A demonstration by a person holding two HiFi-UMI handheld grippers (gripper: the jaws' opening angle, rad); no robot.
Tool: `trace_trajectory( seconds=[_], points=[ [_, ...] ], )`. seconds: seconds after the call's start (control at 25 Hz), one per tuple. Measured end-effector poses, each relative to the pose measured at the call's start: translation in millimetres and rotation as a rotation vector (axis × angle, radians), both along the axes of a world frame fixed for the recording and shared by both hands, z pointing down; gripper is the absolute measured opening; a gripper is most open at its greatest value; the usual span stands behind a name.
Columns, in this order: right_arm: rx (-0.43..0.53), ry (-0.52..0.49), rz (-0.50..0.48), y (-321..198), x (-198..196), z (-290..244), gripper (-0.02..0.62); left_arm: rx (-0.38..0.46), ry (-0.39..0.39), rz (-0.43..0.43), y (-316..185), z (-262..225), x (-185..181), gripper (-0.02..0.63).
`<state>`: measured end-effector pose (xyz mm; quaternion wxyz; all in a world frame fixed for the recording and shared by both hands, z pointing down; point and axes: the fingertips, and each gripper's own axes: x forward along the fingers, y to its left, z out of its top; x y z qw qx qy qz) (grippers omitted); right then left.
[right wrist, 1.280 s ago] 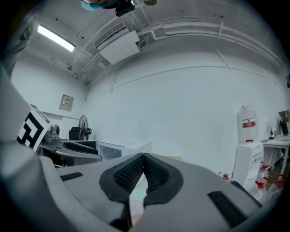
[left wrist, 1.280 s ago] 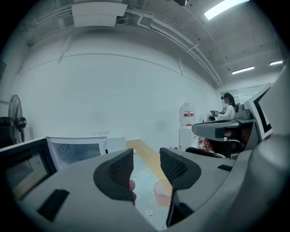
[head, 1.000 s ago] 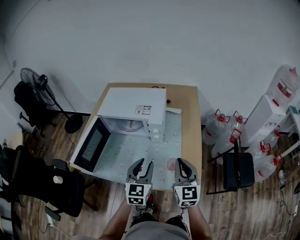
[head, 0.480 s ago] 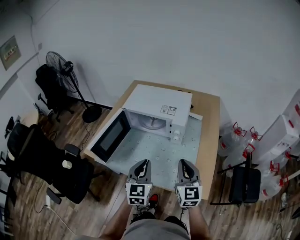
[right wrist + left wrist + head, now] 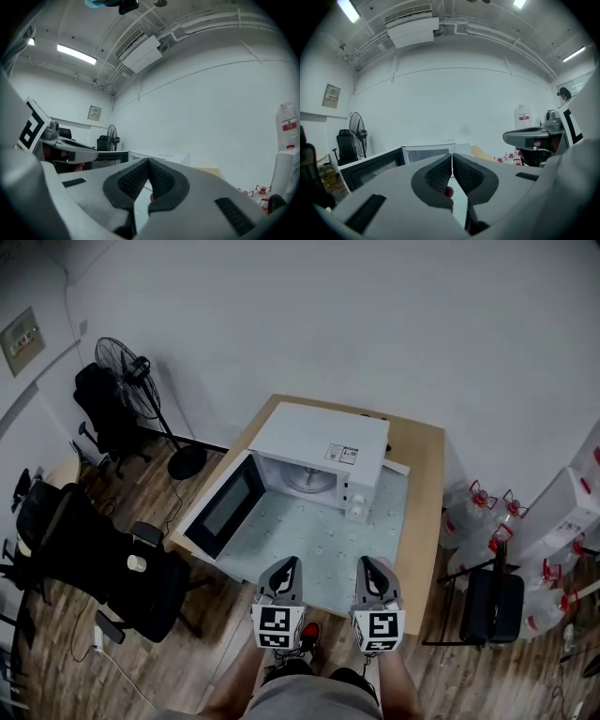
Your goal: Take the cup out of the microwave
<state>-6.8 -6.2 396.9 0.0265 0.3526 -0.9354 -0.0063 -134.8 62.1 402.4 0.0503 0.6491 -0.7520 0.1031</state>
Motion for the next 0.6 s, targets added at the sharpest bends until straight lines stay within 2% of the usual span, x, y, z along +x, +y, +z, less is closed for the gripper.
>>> trace_trajectory(
  seconds=[0.6],
  points=[
    [-0.001, -0.001, 0.009, 3.4, 5.6, 0.1, 0.018, 0.002, -0.005, 0.014, 0.3, 0.3, 5.5, 0.029]
  ],
)
